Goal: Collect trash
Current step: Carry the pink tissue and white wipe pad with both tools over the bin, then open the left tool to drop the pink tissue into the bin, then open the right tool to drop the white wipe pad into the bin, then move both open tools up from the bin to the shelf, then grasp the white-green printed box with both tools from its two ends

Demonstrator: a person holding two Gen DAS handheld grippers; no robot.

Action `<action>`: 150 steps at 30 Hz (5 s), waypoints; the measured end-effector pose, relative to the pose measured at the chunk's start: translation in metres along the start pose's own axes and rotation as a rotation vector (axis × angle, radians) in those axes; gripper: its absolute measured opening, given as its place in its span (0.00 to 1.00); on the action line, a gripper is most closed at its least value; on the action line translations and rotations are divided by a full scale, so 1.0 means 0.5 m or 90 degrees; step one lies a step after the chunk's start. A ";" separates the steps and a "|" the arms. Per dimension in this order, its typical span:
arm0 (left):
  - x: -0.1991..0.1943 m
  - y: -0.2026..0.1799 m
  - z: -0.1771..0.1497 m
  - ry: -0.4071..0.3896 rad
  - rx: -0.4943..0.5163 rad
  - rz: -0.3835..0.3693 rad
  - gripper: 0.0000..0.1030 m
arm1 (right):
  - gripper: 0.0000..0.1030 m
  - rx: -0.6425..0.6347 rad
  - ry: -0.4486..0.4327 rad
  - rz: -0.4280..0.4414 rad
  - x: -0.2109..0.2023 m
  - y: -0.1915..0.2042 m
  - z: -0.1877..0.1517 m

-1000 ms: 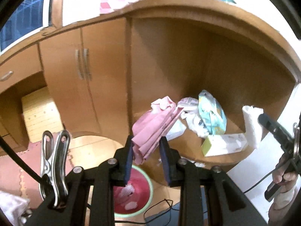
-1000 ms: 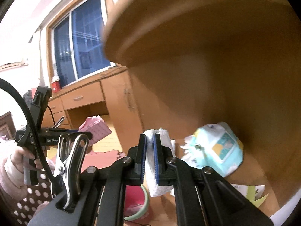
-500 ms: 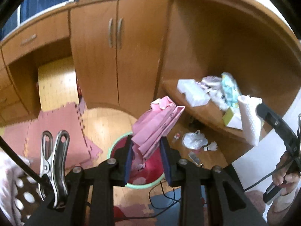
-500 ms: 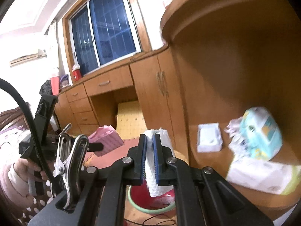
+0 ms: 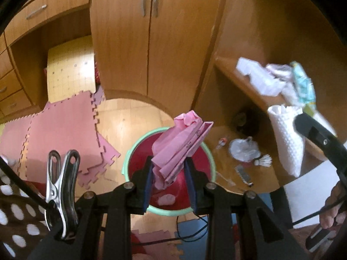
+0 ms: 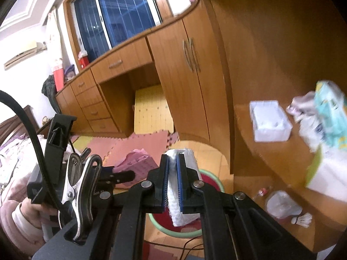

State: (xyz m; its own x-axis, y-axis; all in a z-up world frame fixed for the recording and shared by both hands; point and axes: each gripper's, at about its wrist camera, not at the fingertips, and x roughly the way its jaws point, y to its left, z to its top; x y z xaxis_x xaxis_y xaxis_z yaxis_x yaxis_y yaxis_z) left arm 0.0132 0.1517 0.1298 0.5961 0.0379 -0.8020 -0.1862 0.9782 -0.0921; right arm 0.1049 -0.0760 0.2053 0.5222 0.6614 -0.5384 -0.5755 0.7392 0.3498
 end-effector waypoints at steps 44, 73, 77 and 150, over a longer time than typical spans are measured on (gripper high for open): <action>0.238 0.043 -0.093 0.152 -0.077 0.025 0.61 | 0.08 0.062 0.163 -0.036 0.303 -0.043 -0.096; 0.214 0.032 -0.087 0.141 -0.084 0.008 0.62 | 0.32 0.080 0.146 -0.022 0.289 -0.032 -0.091; 0.198 0.019 -0.083 0.130 -0.073 0.007 0.62 | 0.33 0.067 0.127 -0.017 0.266 -0.021 -0.083; 0.066 -0.529 0.132 -0.057 0.063 -0.235 0.88 | 0.58 0.342 -0.160 -0.452 -0.360 -0.461 -0.091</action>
State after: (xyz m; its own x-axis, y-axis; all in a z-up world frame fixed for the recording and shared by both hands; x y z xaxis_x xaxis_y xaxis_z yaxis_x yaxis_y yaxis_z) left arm 0.1338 -0.0925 0.1665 0.6751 -0.3065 -0.6710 0.1265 0.9442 -0.3041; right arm 0.1148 -0.3710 0.1869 0.7982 -0.0077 -0.6024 0.2679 0.9001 0.3435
